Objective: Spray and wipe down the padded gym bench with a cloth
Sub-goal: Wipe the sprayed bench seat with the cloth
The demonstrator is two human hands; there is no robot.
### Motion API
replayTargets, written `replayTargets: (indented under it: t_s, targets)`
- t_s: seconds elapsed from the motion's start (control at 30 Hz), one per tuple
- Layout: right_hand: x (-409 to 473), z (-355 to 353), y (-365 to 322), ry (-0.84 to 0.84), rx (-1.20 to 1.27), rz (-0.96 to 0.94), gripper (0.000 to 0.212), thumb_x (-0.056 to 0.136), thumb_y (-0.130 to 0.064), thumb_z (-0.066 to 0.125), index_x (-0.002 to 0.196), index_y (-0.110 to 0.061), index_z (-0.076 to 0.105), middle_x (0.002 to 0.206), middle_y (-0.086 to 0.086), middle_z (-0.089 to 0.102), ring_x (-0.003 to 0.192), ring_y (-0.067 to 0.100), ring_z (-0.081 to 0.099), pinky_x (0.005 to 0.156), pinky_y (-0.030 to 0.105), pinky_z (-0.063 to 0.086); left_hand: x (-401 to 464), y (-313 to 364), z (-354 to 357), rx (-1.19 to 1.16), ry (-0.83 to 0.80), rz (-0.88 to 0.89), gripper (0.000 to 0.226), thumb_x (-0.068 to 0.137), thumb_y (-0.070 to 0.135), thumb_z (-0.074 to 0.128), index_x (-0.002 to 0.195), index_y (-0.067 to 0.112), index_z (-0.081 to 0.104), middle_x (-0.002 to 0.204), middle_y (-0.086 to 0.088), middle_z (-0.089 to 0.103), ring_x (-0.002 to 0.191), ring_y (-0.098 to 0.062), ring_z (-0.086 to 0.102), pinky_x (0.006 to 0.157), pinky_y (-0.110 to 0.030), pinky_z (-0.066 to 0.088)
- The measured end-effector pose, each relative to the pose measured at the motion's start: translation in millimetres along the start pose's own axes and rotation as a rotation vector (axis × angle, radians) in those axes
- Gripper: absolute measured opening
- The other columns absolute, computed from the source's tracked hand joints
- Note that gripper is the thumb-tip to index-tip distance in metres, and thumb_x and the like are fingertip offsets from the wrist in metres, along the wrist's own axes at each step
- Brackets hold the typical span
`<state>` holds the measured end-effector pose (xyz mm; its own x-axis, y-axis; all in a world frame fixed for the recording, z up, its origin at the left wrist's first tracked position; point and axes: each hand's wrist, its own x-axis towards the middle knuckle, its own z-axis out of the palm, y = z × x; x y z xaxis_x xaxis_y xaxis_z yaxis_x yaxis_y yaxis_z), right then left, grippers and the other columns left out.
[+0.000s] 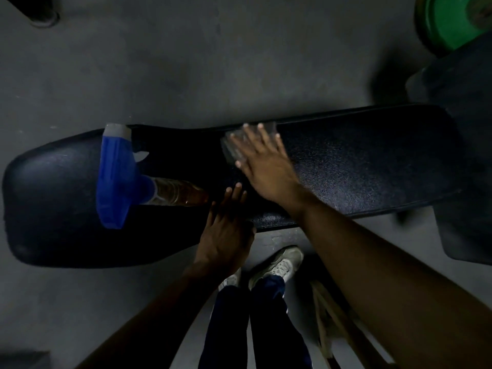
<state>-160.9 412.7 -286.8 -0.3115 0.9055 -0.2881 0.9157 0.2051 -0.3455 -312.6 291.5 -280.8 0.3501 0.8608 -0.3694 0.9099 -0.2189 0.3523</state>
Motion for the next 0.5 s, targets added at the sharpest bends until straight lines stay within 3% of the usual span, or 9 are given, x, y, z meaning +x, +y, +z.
replayTargets:
  t_s: [0.13, 0.23, 0.37, 0.5]
  targets:
    - [-33, 11, 15, 0.025, -0.090, -0.053, 0.061, 0.111, -0.034, 0.039, 0.168, -0.036, 0.017, 0.179, -0.002, 0.010, 0.166, 0.026, 0.008, 0.132, 0.053, 0.011, 0, -1, -2, -0.016, -0.042, -0.010, 0.077, 0.098, 0.041, 0.045, 0.160, 0.015, 0.008, 0.166, 0.000, -0.014, 0.151, -0.015, -0.018, 0.122, -0.041, -0.001]
    - [-41, 1, 44, 0.079, -0.035, 0.115, 0.059, 0.112, -0.035, 0.038, 0.168, -0.036, 0.020, 0.179, -0.003, 0.011, 0.166, 0.027, 0.007, 0.132, 0.054, 0.008, 0, -3, 0, -0.002, -0.020, -0.002, 0.077, 0.095, 0.044, 0.040, 0.159, 0.014, 0.010, 0.167, 0.000, -0.010, 0.153, -0.016, -0.014, 0.122, -0.042, 0.005]
    - [-14, -16, 52, 0.054, 0.098, 0.362, 0.060, 0.114, -0.044, 0.028, 0.170, -0.032, 0.010, 0.179, -0.001, -0.004, 0.165, 0.029, -0.008, 0.131, 0.053, -0.004, 0, -4, 6, 0.017, 0.001, -0.009, 0.078, 0.094, 0.046, 0.037, 0.159, 0.014, 0.009, 0.168, -0.001, -0.007, 0.153, -0.016, -0.013, 0.123, -0.043, 0.005]
    - [1, -11, 21, 0.020, 0.076, 0.214, 0.062, 0.113, -0.042, 0.035, 0.170, -0.030, 0.012, 0.179, 0.000, -0.002, 0.165, 0.032, -0.006, 0.130, 0.057, -0.003, -7, 2, 9, 0.024, 0.007, -0.049, 0.081, 0.096, 0.045, 0.040, 0.160, 0.014, 0.002, 0.167, -0.001, -0.013, 0.152, -0.014, -0.018, 0.124, -0.043, 0.001]
